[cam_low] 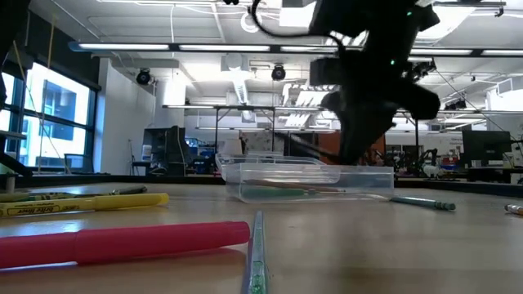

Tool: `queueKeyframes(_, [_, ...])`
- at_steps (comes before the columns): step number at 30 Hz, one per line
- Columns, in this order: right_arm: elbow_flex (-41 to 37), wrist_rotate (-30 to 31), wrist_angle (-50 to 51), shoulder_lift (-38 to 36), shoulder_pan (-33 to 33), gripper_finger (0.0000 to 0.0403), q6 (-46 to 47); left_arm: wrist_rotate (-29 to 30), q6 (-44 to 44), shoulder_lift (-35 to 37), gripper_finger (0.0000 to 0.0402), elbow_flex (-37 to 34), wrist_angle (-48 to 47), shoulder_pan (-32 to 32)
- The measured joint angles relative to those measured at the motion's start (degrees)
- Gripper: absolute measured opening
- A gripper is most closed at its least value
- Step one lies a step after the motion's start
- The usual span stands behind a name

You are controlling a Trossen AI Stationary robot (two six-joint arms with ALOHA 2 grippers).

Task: Pick & place school supplies into a supply box
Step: Put the black pen into the supply box, then put the green crayon into the supply box

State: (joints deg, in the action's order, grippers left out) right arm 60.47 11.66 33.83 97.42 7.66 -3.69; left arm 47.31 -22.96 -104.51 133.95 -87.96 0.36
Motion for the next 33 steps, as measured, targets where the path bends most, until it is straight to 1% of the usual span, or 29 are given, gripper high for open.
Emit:
queueKeyframes(2, [1.94, -0.57, 2.05, 2.66, -0.02, 0.0005, -3.14, -0.01, 0.0, 0.0, 0.0149, 0.01, 0.0, 0.0])
queueKeyframes(5, [4.21, -2.11, 4.0, 5.65, 0.0, 0.0006, -4.32, 0.0, 0.0, 0.0, 0.0149, 0.0, 0.0, 0.0])
queueKeyframes(7, [5.04, -2.39, 4.74, 6.57, 0.04, 0.0009, -4.51, 0.0, 0.0, 0.0, 0.0149, 0.0, 0.0, 0.0])
queueKeyframes(10, [5.2, -2.04, 4.86, 6.63, 0.02, 0.0025, -6.06, 0.01, 0.0, 0.0, 0.0149, 0.0, -0.01, 0.0])
queueKeyframes(12, [5.2, -0.62, 4.89, 6.5, 0.02, 0.0043, -6.81, 0.0, 0.0, 0.0, 0.0149, 0.0, -0.02, 0.0])
queueKeyframes(16, [5.2, 4.33, 4.89, 6.37, 0.02, 0.008, -6.88, -0.05, -0.02, 0.0, 0.0149, 0.0, -0.02, 0.0])
queueKeyframes(20, [5.2, 6.68, 4.98, 6.29, 0.02, 0.0107, -6.86, -0.26, -1.04, 0.0, 0.0149, 0.0, -0.05, 0.0])
queueKeyframes(23, [5.2, 6.93, 5.43, 5.7, 0.26, 0.0119, -4.57, -0.28, -1.31, 0.0, 0.0149, 0.0, -0.06, 0.0])
queueKeyframes(27, [5.18, 4.29, 6.11, 3.6, 1.04, 0.0123, -0.43, -0.28, -1.33, 0.0, 0.0149, 0.0, -0.04, 0.0])
queueKeyframes(30, [5.18, 3.43, 6.09, 0.51, 1.9, 0.0122, 2.14, -0.28, -1.67, 0.0, 0.0149, 0.0, -0.08, 0.0])
queueKeyframes(33, [5.18, 4.45, 6.27, -3.46, 3.05, 0.0118, 4.57, -1.03, -2.23, 0.11, 0.0149, -0.01, -1.96, 0.0])
